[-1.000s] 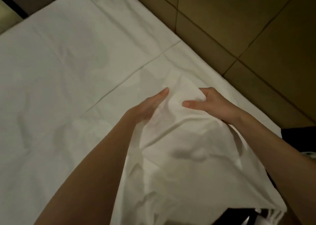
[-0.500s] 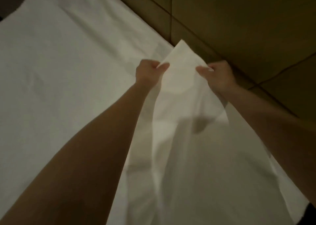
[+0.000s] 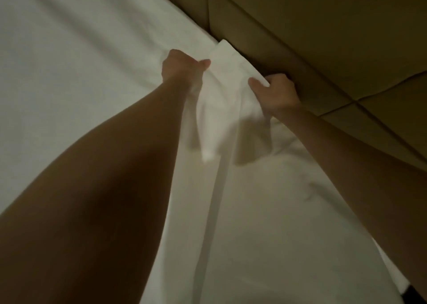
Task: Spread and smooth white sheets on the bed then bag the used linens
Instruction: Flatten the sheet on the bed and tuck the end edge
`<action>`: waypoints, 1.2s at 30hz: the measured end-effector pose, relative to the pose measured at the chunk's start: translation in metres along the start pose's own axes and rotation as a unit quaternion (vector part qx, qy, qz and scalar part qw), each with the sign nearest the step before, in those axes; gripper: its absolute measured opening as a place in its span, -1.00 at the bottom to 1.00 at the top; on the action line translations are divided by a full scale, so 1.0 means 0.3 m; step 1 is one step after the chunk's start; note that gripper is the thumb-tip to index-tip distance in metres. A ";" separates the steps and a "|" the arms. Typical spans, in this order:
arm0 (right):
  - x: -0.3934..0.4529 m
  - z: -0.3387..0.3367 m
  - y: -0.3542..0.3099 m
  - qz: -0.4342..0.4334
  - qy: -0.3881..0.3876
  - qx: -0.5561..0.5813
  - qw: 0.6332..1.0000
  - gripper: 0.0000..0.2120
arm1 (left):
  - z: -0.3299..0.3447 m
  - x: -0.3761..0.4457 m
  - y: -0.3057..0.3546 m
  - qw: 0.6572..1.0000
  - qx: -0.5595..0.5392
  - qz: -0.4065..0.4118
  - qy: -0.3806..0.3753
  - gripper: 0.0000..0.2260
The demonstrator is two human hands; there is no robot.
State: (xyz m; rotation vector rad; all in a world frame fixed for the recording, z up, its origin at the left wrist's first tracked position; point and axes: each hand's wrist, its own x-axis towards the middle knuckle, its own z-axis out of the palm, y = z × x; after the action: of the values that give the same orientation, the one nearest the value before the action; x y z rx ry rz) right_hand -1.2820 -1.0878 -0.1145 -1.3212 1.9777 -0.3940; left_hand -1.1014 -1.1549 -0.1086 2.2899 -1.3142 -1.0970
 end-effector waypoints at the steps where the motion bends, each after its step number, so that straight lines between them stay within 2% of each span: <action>1: -0.028 -0.020 0.019 0.005 -0.011 0.018 1.000 -0.57 | -0.004 -0.014 0.002 1.000 -0.001 0.008 -0.002 -0.62; 3: -0.090 -0.059 0.060 0.007 -0.023 0.035 0.999 -0.58 | -0.012 -0.052 0.011 0.999 -0.011 0.037 -0.005 -0.66; 6: -0.180 -0.114 0.132 0.018 -0.029 0.051 0.998 -0.61 | -0.020 -0.160 0.010 0.988 0.037 0.149 0.013 -0.48; 9: -0.274 -0.164 0.208 0.035 -0.040 0.109 0.993 -0.72 | 0.013 -0.351 -0.051 0.962 0.088 0.255 0.044 -0.43; 12: -0.377 -0.204 0.292 0.058 -0.055 0.101 0.992 -0.71 | 0.106 -0.596 -0.132 0.943 0.124 0.309 -0.019 -0.44; 15: -0.481 -0.260 0.366 0.078 -0.064 0.058 0.993 -0.74 | 0.206 -0.834 -0.197 0.925 0.198 0.295 -0.134 -0.46; 17: -0.553 -0.303 0.404 0.081 -0.058 0.047 0.994 -0.75 | 0.251 -0.950 -0.245 0.908 0.242 0.296 -0.169 -0.45; 20: -0.668 -0.356 0.473 0.090 -0.051 0.056 0.993 -0.77 | 0.294 -1.053 -0.319 0.898 0.272 0.276 -0.209 -0.43; 24: -0.830 -0.392 0.613 0.128 -0.085 0.066 0.986 -0.80 | 0.306 -1.172 -0.356 0.898 0.273 0.245 -0.243 -0.45; 26: -0.905 -0.390 0.659 0.150 -0.118 0.096 0.977 -0.88 | 0.310 -1.207 -0.341 0.893 0.278 0.251 -0.250 -0.45; 28: -0.957 -0.378 0.686 0.164 -0.140 0.122 0.969 -0.80 | 0.318 -1.230 -0.307 0.884 0.283 0.277 -0.249 -0.47; 30: -0.982 -0.372 0.700 0.162 -0.119 0.161 0.966 -0.74 | 0.331 -1.240 -0.257 0.876 0.270 0.321 -0.238 -0.50; 33: -0.988 -0.396 0.690 0.117 -0.017 0.238 0.964 -0.70 | 0.350 -1.231 -0.146 0.872 0.218 0.391 -0.195 -0.53; 36: -0.986 -0.467 0.646 0.052 0.044 0.288 0.955 -0.70 | 0.383 -1.203 -0.018 0.842 0.232 0.438 -0.211 -0.57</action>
State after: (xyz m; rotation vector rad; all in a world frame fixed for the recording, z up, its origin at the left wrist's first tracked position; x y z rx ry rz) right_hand -1.4463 -0.7588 -0.0174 -0.8343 1.7966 -0.9105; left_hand -1.2892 -0.8389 -0.0177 1.3191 -2.6587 -1.0031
